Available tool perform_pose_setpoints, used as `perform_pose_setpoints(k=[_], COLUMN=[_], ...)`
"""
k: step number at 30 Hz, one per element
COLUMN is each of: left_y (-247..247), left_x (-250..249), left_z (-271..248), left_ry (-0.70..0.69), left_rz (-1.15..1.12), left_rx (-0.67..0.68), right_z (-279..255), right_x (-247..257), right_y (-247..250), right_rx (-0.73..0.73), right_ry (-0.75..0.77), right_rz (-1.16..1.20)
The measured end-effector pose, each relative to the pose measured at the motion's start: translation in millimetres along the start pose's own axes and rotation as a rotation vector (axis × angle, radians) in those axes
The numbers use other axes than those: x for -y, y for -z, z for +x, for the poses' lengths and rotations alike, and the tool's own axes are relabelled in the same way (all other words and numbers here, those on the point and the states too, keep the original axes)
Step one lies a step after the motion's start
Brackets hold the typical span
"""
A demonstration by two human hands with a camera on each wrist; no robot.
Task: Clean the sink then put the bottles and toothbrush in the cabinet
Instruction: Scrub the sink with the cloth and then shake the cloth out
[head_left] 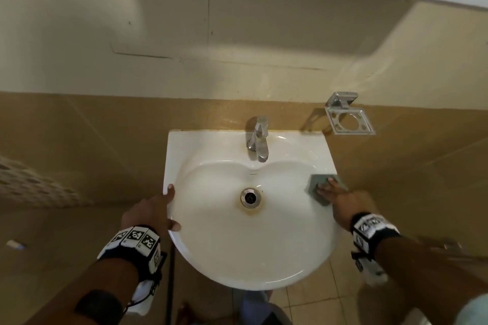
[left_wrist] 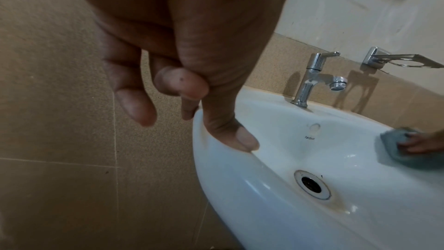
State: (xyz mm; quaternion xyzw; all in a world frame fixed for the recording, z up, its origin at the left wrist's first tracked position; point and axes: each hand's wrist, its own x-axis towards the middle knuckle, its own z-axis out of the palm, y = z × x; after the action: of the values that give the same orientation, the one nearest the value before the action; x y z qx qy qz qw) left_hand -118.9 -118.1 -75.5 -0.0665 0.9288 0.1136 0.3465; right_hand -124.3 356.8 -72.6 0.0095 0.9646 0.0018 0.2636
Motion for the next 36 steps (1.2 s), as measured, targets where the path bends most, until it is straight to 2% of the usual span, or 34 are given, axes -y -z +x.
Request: perform_pose_setpoints(k=[2,4,7,10,12,15,16,18,20,22,23,25,26,28,30,33,36], left_y=[-0.9,-0.7,0.8,4.5,5.6,6.9,6.6,4.4,3.5,2.9,2.3,2.1,1.4,-1.2,-2.0,-4.0,-9.5], left_x=[0.5,0.1,-2.6,-4.3,-4.8,-6.7,-5.8,-3.7,-2.3,-2.2,-1.9,-3.6,-3.1,0.7,4.9,9.4,12.4], left_z=[0.8,0.4,-3.6,-7.2,-8.2,-9.5,-10.0,-8.5,-7.5,-6.6,-6.4,-6.1,-5.2,-1.9,-1.1,-4.5,-17.6], left_ry=[-0.001,-0.006,-0.011,-0.014,-0.016,-0.033,-0.038,-0.039,-0.036,-0.038,-0.039,-0.041,-0.04,-0.045,-0.045,-0.042,-0.037], left_rz=[0.003,0.004,-0.01,-0.002,0.011,0.025,0.026,0.029,0.026,0.03,0.036,0.047,0.049,0.04,0.025,-0.028,-0.11], left_rx=[-0.006,-0.013,-0.02,-0.003,0.013,0.001,-0.004,-0.007,-0.01,-0.01,-0.016,-0.037,-0.042,-0.059,-0.074,-0.074,-0.076], right_z=[-27.7,-53.8,-92.5,-122.1,-127.2,-103.5,-89.7,-54.6,-15.0,29.0,51.7,92.8,107.0,125.2,127.7,119.5,94.2], right_x=[4.6,13.1,37.4,82.6,119.8,171.0,186.1,209.7,231.3,247.8,254.5,266.2,274.4,289.5,300.7,315.1,330.9], right_y=[-29.7,-54.3,-87.1,-113.0,-105.4,-63.7,-46.4,-12.1,20.1,40.7,45.5,44.4,39.7,29.6,26.4,21.0,12.7], right_rx=[-0.136,-0.236,-0.292,-0.275,-0.102,0.195,0.213,0.016,-0.237,-0.396,-0.43,-0.392,-0.357,-0.402,-0.462,-0.429,-0.337], right_ry=[0.047,0.031,0.041,0.195,0.27,0.246,0.21,0.163,0.164,0.124,0.097,0.026,-0.014,-0.03,0.021,0.169,0.502], right_rz=[0.132,0.244,0.334,0.366,0.507,0.868,1.032,1.22,1.169,1.023,0.93,0.717,0.601,0.413,0.436,0.515,0.515])
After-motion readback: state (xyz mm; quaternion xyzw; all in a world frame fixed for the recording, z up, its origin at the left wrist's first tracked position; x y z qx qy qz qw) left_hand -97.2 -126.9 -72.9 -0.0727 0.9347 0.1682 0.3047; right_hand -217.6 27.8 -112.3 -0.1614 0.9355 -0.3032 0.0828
